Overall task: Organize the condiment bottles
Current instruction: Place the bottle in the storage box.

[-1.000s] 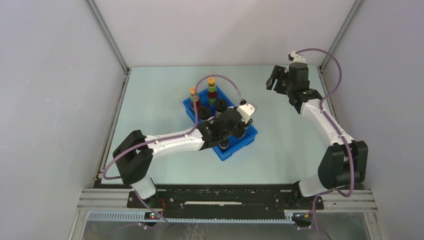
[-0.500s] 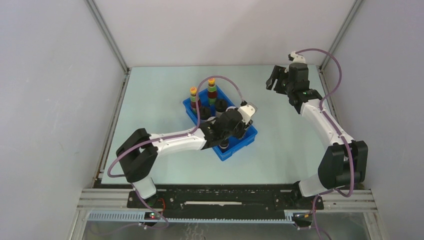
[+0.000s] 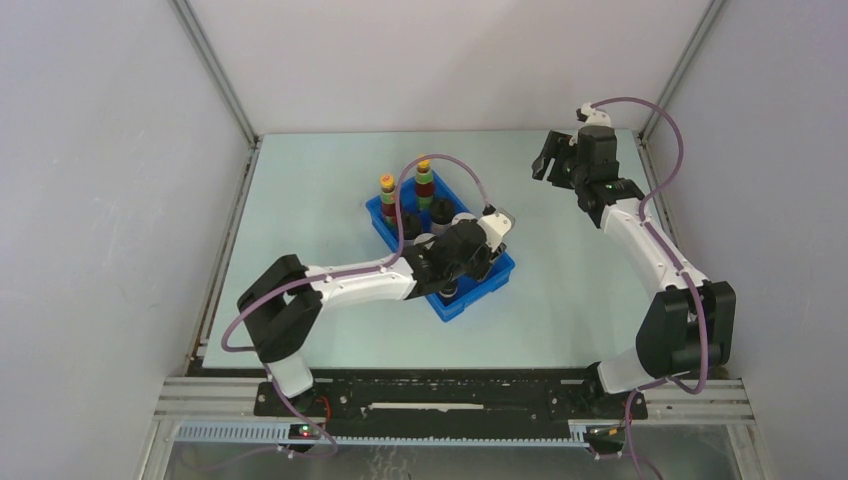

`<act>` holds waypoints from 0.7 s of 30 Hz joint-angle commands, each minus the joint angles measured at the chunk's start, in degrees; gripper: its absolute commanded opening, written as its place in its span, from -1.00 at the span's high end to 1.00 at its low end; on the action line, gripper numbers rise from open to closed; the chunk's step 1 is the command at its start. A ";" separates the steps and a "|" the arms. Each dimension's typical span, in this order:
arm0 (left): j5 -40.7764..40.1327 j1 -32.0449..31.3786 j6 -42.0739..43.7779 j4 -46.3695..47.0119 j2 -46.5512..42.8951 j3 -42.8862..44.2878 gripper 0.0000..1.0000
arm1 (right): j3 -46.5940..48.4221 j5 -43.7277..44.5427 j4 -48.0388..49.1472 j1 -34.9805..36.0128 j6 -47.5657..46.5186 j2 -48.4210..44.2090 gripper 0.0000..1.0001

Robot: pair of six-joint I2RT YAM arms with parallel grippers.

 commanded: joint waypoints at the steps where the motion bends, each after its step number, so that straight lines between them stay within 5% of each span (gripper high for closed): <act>1: 0.62 0.30 -0.80 2.14 0.39 -0.50 1.00 | -0.47 -0.18 2.12 -0.51 1.04 -0.99 -0.55; 21: 0.09 0.58 -1.30 2.53 2.33 0.22 1.00 | -0.46 -0.27 2.03 -0.51 1.04 -0.81 -0.54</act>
